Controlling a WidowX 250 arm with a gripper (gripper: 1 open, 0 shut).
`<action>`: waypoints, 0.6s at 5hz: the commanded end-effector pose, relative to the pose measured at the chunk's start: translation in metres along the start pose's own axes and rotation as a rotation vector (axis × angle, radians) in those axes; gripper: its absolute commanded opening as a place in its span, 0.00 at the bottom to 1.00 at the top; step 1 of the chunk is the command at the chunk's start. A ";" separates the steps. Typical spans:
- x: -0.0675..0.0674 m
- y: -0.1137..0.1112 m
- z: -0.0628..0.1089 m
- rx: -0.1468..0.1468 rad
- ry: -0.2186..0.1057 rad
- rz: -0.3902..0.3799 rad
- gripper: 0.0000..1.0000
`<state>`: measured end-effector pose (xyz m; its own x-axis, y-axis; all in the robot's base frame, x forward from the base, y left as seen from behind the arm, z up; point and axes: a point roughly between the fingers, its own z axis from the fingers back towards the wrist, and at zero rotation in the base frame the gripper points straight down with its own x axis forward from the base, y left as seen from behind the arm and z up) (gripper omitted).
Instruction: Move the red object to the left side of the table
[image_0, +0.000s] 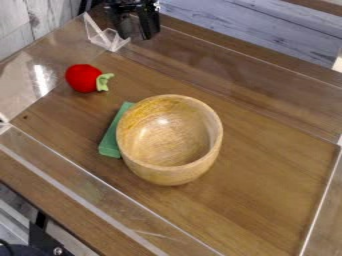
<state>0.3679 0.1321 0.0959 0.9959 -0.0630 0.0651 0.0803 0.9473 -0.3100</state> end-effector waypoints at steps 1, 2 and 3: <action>0.005 -0.025 0.039 0.046 -0.075 0.031 1.00; 0.006 -0.039 0.048 0.057 -0.080 0.087 1.00; 0.005 -0.049 0.033 0.079 -0.042 0.079 1.00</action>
<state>0.3661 0.0956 0.1110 0.9997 0.0260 -0.0002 -0.0250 0.9618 -0.2727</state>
